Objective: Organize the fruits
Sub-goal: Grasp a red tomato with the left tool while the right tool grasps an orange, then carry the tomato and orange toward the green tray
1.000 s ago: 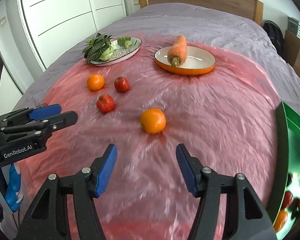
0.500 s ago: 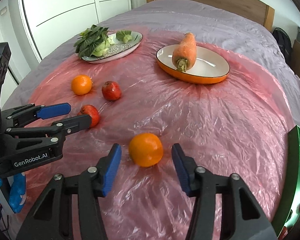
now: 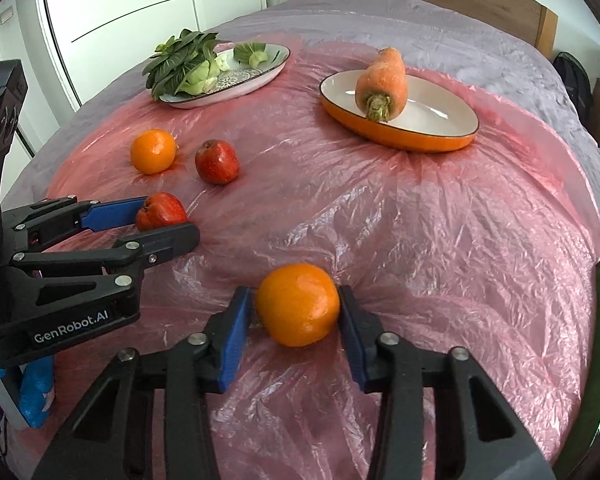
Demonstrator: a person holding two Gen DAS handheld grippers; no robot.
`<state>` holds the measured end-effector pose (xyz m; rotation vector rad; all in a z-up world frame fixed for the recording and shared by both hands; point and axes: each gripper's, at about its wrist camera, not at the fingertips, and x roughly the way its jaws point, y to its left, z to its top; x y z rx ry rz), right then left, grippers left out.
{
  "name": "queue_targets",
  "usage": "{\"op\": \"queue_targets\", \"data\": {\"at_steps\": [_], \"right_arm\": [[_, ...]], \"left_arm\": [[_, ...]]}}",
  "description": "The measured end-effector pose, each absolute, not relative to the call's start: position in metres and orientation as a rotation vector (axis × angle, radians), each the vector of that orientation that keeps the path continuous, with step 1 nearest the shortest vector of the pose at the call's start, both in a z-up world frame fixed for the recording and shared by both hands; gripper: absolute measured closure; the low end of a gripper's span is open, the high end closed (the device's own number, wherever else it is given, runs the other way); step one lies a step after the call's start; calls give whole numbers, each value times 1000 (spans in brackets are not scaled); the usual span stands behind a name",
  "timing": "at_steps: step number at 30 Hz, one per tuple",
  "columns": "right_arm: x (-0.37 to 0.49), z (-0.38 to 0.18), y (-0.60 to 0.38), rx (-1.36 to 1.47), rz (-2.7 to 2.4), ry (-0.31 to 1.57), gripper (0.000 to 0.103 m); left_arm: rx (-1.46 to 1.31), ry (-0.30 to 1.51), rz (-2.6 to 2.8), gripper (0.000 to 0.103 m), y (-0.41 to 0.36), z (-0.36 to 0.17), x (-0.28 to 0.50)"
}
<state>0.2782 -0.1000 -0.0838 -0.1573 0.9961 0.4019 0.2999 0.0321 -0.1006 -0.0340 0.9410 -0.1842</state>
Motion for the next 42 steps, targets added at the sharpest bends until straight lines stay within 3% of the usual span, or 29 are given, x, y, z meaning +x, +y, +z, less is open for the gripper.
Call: {"op": "queue_targets", "data": {"at_steps": [3,7,42], "right_arm": [[279,-85,-102,-143,407,989,43],[278,-87,-105,-130,412,981,43],[247,-38,-138,-20,404,907,44]], "left_arm": [[-33,938,-185,65,33,-102,299],[-18,932,-199,76,31,-102,297],[55,847,-206,76,12,-50,258]]}}
